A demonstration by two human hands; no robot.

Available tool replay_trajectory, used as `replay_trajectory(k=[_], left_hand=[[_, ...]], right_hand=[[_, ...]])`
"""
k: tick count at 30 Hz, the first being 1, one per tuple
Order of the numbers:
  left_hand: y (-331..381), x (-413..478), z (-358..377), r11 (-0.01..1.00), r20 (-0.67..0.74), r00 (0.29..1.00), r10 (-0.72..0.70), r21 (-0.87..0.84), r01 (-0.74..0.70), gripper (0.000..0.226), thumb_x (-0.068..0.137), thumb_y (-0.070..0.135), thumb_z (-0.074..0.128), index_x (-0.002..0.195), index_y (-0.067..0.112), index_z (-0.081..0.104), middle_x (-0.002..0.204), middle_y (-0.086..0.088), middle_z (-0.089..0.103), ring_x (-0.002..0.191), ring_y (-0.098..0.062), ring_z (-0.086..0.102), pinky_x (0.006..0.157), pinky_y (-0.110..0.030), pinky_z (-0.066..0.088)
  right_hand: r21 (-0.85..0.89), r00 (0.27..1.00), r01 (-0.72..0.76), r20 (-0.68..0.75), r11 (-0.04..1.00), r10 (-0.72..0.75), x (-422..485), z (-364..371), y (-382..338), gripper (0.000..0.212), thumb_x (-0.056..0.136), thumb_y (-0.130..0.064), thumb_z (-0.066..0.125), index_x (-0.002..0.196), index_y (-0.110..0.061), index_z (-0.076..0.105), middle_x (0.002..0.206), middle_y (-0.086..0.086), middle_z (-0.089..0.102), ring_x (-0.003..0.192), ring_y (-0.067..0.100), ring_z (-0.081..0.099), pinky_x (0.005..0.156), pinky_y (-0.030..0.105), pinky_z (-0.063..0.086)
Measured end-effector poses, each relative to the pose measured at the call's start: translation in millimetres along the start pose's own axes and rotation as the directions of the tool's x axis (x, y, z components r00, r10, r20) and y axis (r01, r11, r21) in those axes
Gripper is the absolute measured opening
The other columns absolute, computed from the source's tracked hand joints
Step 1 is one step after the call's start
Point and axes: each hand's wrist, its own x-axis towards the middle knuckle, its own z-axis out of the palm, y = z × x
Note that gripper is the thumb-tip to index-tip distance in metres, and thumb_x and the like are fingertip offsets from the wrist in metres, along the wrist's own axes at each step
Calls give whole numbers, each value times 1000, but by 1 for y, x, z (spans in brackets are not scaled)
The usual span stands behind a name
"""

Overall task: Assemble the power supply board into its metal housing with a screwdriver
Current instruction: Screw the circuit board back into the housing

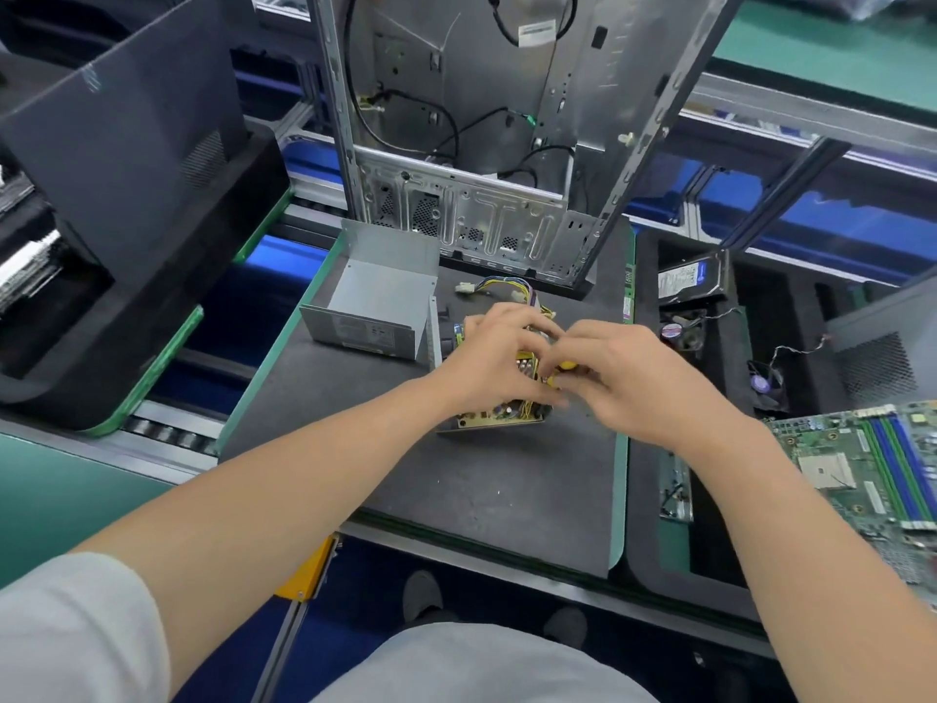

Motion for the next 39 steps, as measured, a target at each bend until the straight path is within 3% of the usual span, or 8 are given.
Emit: replay_trajectory(k=[6, 12, 17, 20, 24, 33, 36, 39], left_hand=[[-5, -1, 0, 999, 47, 999, 4, -32, -3, 25, 75, 46, 88, 92, 29, 79, 127, 24, 61, 140, -11, 34, 112, -54, 26], [-7, 0, 3, 999, 33, 999, 0, -41, 1, 29, 68, 43, 93, 91, 31, 80, 123, 28, 62, 140, -8, 33, 114, -53, 25], [-8, 1, 3, 999, 66, 998, 8, -52, -5, 35, 71, 44, 90, 103, 35, 77, 125, 29, 60, 143, -7, 29, 116, -53, 22], [-11, 0, 3, 999, 87, 995, 40, -20, -39, 21, 78, 45, 85, 91, 32, 75, 128, 28, 58, 145, -12, 28, 112, -58, 25], [-12, -1, 4, 999, 92, 995, 48, -6, -48, 22, 77, 47, 85, 92, 33, 78, 127, 30, 58, 146, -11, 27, 111, -59, 25], [-5, 0, 2, 999, 98, 995, -1, -42, 5, 30, 68, 46, 92, 87, 50, 69, 124, 31, 61, 143, -7, 28, 113, -53, 23], [-3, -1, 3, 999, 88, 996, 3, -49, 1, 30, 70, 44, 92, 88, 50, 69, 126, 29, 62, 144, -8, 28, 113, -54, 22], [-4, -1, 2, 998, 96, 995, 14, -57, -8, 30, 74, 40, 89, 87, 53, 66, 129, 26, 61, 144, -10, 28, 113, -56, 23]], right_hand=[[-27, 987, -150, -58, 988, 148, 5, 11, 3, 19, 93, -32, 76, 107, -19, 79, 85, 2, 62, 88, 29, 65, 82, 39, 50], [-112, 944, -292, -190, 950, 268, 7, 21, 4, 48, 91, -53, 70, 74, -12, 52, 58, 4, 48, 65, 37, 57, 58, 36, 36], [-158, 938, -254, -281, 954, 203, 1, 19, 3, 55, 95, -67, 56, 69, -19, 46, 62, -2, 42, 58, 30, 46, 53, 34, 32], [-41, 991, -71, -115, 997, 66, -8, 9, 10, 32, 95, -56, 58, 103, -26, 64, 97, -7, 58, 78, 24, 62, 66, 40, 52], [-4, 999, -27, -34, 1000, 27, -11, 5, 14, 14, 94, -24, 73, 107, -18, 73, 93, 2, 64, 87, 30, 65, 78, 43, 52], [-134, 915, -402, -107, 906, 390, 8, 22, -1, 47, 94, -55, 63, 78, -14, 45, 58, 1, 37, 72, 38, 56, 57, 37, 35], [-278, 907, -406, -237, 871, 347, 9, 23, -8, 46, 97, -54, 59, 75, -17, 42, 59, 1, 41, 62, 37, 50, 53, 34, 21], [-230, 955, -244, -228, 942, 191, 3, 17, -6, 36, 98, -57, 59, 82, -26, 49, 77, -5, 48, 69, 35, 61, 54, 33, 32]])
